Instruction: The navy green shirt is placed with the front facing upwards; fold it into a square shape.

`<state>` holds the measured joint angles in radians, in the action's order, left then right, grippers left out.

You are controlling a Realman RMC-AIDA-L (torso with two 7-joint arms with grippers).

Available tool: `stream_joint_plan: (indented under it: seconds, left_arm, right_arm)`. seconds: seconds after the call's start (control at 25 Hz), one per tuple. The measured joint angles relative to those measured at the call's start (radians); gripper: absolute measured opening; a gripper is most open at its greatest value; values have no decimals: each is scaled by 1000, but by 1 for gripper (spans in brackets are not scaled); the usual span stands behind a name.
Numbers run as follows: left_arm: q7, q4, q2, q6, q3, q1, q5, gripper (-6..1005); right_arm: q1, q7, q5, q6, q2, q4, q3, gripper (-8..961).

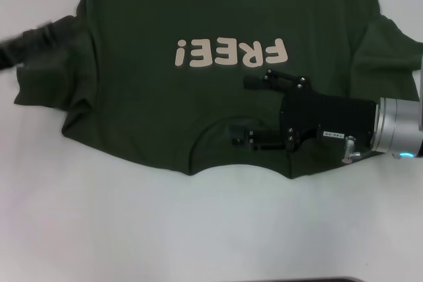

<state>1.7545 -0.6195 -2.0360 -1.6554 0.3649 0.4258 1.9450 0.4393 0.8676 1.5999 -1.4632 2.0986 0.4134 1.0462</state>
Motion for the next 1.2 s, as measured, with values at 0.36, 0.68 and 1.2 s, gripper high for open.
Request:
stream_joint_plan:
  seconds: [0.36,0.68,1.2]
  left_arm:
    - [491,-59,123,192,4,186,364,842]
    - [645,-49,168,199,6,266,602,842]
    - [683,4,157,310,5,243,678,843]
  right_arm:
    - [-5,0,0,-9,0,-2,-3,925]
    - [-5,3,0,-9,-2,-2,-3,925]
    - [4,5,0,-2,-2,-2,-8,925]
